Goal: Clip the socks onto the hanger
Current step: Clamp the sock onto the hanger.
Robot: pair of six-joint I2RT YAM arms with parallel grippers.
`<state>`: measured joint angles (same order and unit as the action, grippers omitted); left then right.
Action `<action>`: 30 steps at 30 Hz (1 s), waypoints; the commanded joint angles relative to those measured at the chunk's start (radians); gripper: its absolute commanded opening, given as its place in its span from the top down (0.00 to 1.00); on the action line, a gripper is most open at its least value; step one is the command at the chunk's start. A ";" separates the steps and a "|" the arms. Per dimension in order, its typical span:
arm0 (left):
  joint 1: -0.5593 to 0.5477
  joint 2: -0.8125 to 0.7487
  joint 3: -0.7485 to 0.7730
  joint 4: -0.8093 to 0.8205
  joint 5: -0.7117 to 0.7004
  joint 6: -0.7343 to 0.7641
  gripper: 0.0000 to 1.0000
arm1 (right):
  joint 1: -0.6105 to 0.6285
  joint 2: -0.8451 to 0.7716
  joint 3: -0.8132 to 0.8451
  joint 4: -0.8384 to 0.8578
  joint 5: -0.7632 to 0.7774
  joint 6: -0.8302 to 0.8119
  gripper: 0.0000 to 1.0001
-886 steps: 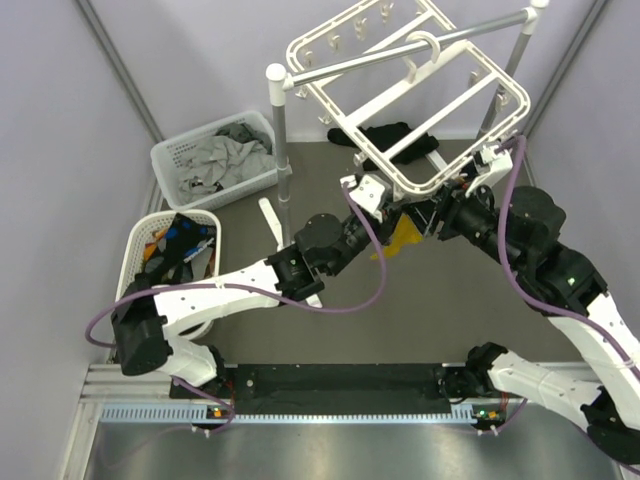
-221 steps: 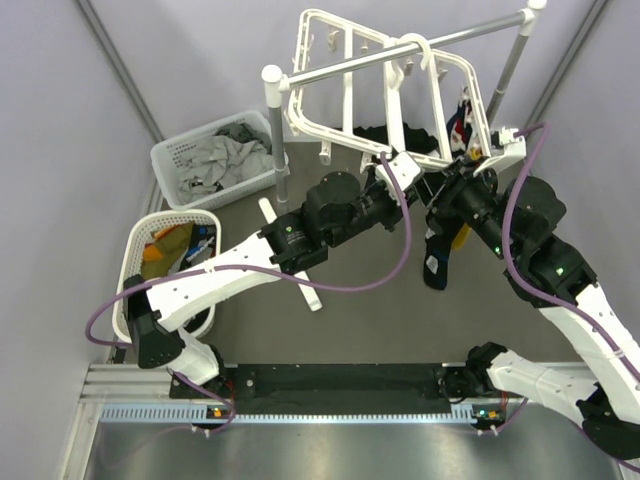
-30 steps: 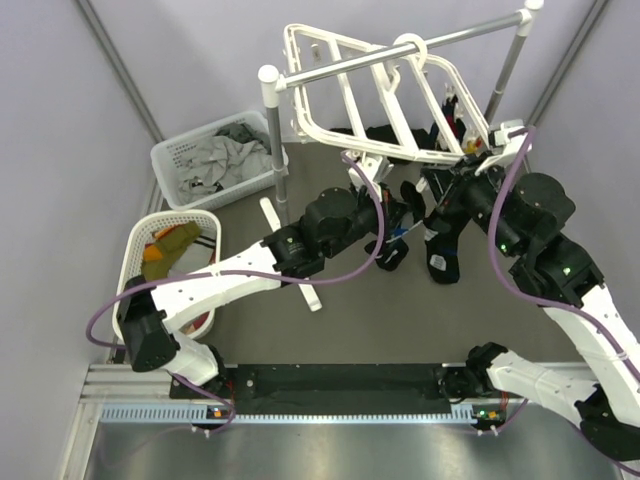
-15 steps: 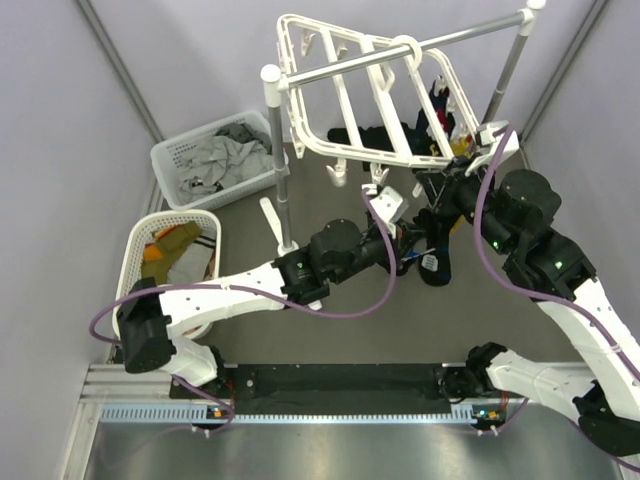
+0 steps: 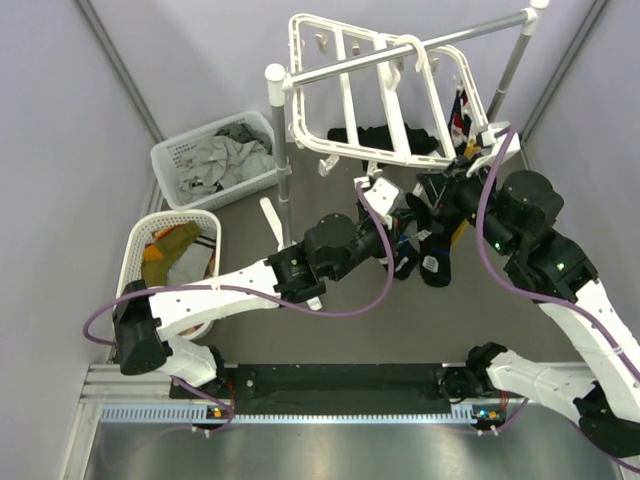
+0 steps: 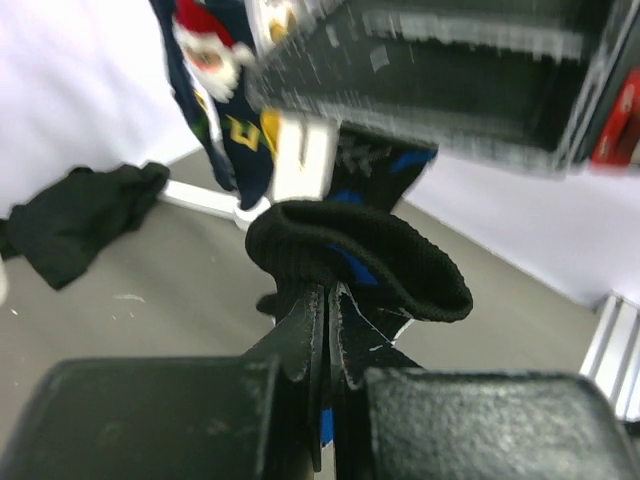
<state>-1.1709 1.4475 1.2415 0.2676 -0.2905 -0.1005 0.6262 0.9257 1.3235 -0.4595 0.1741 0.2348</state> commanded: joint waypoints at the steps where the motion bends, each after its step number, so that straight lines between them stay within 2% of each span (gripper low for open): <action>1: 0.002 -0.013 0.072 0.015 -0.067 0.022 1.00 | 0.006 -0.028 0.036 -0.005 -0.015 -0.022 0.91; 12: 0.002 0.014 0.121 -0.108 -0.119 -0.013 1.00 | 0.006 -0.039 0.043 -0.001 -0.007 -0.038 0.91; 30: 0.005 0.040 0.210 -0.162 -0.142 -0.048 1.00 | 0.004 -0.054 0.016 0.002 -0.018 -0.040 0.91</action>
<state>-1.1694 1.4918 1.3827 0.0803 -0.4210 -0.1257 0.6262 0.8894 1.3239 -0.4644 0.1696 0.2081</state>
